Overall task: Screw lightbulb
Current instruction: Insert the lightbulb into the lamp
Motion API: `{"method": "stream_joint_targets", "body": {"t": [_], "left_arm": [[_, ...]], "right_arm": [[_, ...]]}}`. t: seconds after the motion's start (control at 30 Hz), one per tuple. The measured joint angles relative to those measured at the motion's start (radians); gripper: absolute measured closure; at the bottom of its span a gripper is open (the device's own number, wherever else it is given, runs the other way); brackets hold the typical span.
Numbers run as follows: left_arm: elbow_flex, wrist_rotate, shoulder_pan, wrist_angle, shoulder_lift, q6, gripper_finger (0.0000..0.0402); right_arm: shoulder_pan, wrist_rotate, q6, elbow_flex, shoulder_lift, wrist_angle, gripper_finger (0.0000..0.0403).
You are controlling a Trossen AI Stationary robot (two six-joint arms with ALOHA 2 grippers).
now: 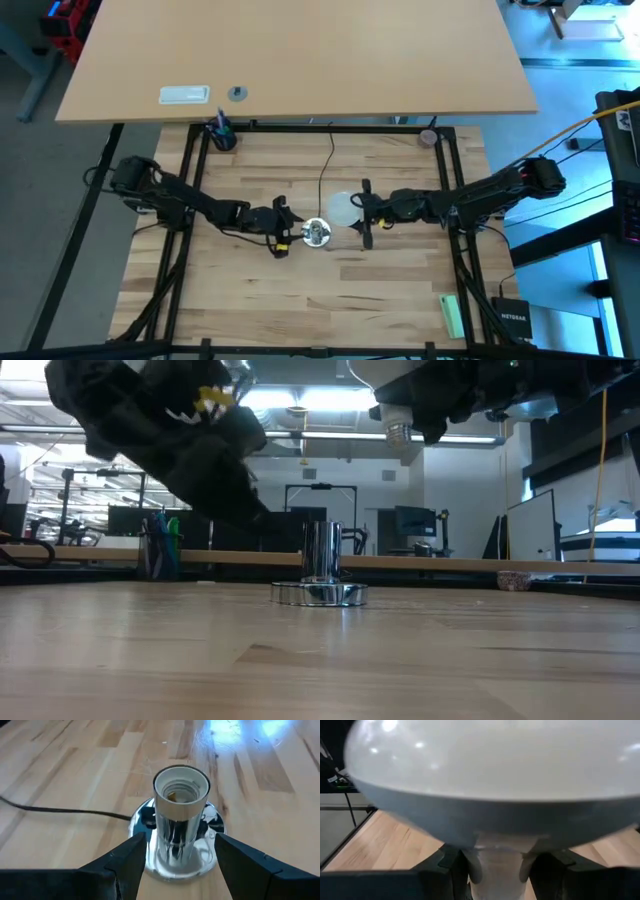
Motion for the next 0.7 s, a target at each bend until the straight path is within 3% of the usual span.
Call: {"method": "stream_joint_targets", "body": {"t": [0.3, 0.57, 0.7], "left_arm": [[0.000, 0.118, 0.045, 0.314, 0.192, 0.004, 0.0176], [0.024, 0.122, 0.055, 0.569, 0.365, 0.005, 0.0176], [0.087, 0.122, 0.054, 0.593, 0.437, 0.031, 0.0176]], "right_arm": [[0.000, -0.018, -0.004, 0.000, 0.011, 0.020, 0.0244], [0.000, -0.019, -0.018, 0.000, 0.011, 0.038, 0.0244], [0.000, -0.020, -0.022, 0.000, 0.025, 0.057, 0.0244]]}}
